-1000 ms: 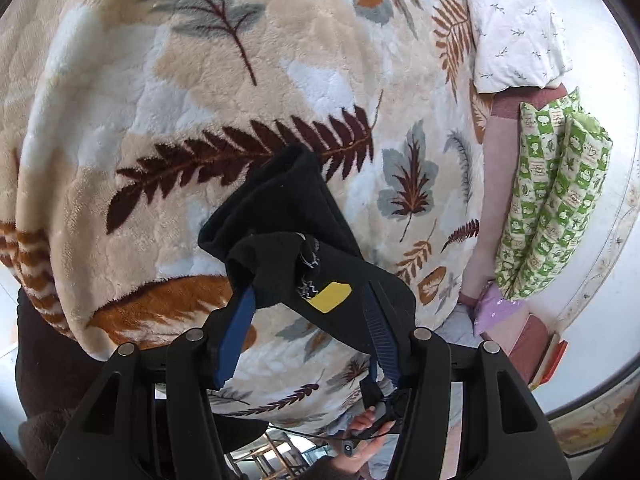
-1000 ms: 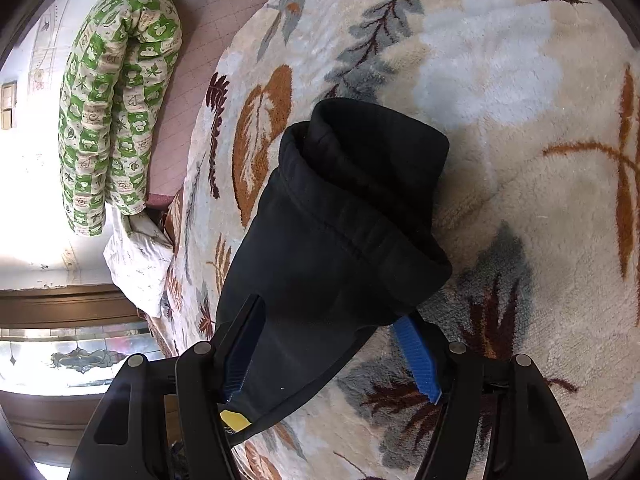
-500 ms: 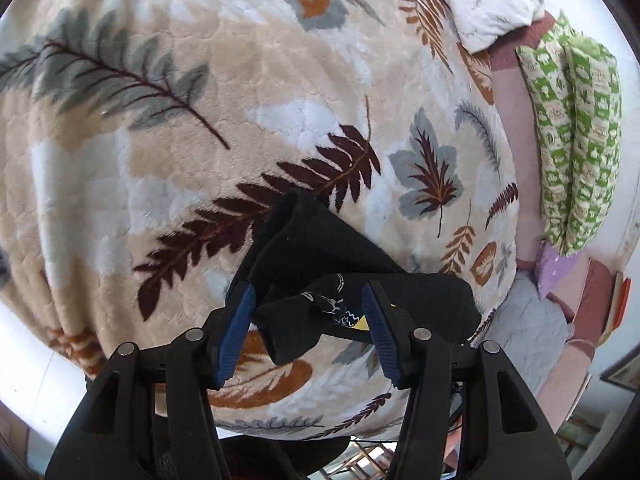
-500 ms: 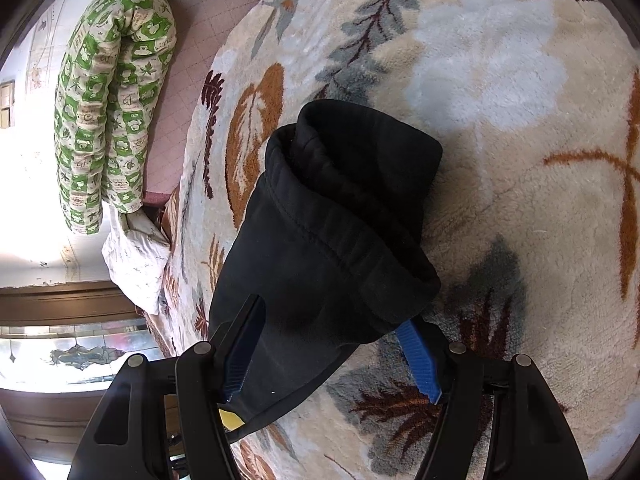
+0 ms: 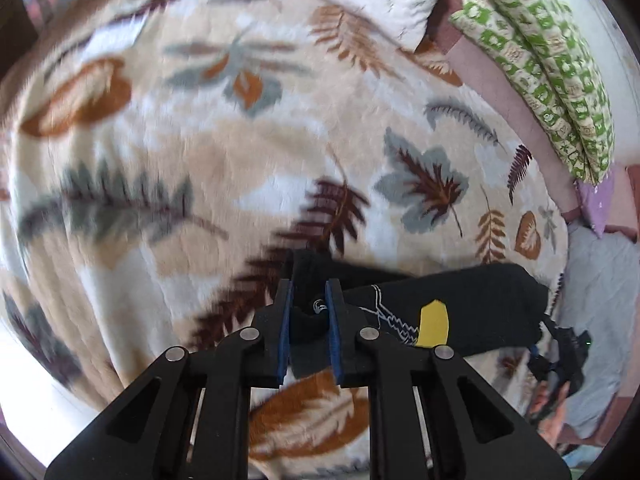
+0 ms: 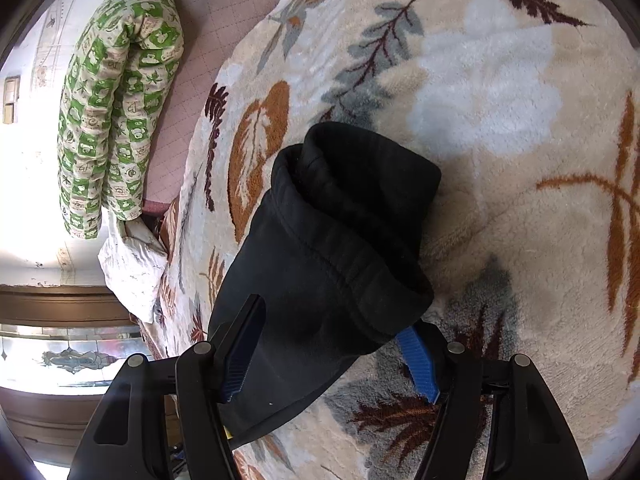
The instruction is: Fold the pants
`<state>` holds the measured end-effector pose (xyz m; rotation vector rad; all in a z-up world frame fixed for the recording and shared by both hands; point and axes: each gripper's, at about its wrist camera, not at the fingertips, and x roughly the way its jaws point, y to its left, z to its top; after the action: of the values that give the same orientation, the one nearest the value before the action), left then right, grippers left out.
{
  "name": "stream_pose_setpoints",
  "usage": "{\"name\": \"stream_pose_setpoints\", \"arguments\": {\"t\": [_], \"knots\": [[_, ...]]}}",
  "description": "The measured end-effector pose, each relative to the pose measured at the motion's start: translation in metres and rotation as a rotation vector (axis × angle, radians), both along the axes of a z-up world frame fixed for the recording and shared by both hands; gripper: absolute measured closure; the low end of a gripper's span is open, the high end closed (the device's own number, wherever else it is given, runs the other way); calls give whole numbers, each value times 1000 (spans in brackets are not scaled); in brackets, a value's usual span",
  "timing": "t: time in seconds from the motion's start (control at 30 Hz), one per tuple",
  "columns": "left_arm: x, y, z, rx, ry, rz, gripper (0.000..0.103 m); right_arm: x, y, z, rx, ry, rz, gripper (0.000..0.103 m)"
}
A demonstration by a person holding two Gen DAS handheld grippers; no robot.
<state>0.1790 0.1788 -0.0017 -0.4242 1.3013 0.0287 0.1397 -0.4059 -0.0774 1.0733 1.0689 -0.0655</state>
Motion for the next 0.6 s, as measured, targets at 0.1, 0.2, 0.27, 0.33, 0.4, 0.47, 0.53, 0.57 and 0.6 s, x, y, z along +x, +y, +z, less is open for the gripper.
{"name": "stream_pose_setpoints", "arguments": {"t": [0.1, 0.2, 0.27, 0.33, 0.4, 0.47, 0.53, 0.57, 0.6], "knots": [[24, -8, 17, 30, -93, -10, 90, 2, -1, 4, -18, -27, -14, 42], [35, -14, 42, 43, -217, -38, 90, 8, -2, 8, -33, -61, -17, 51], [29, -19, 57, 61, -310, -86, 90, 10, -3, 14, -34, -102, -14, 54], [13, -25, 58, 126, -372, -172, 89, 10, -4, 19, -37, -143, -13, 55], [-5, -31, 43, 182, -388, -257, 89, 7, -6, 18, -48, -146, -4, 56], [-21, -31, 12, 193, -311, -323, 89, 5, -7, 12, -46, -136, 6, 57], [-36, -29, -18, 237, -264, -341, 89, 1, -11, 4, -56, -115, 4, 59], [-42, -26, -26, 229, -251, -339, 89, 0, -12, 1, -56, -110, 1, 60], [-46, -22, -33, 200, -238, -332, 89, -2, -15, -3, -53, -100, -13, 61]]}}
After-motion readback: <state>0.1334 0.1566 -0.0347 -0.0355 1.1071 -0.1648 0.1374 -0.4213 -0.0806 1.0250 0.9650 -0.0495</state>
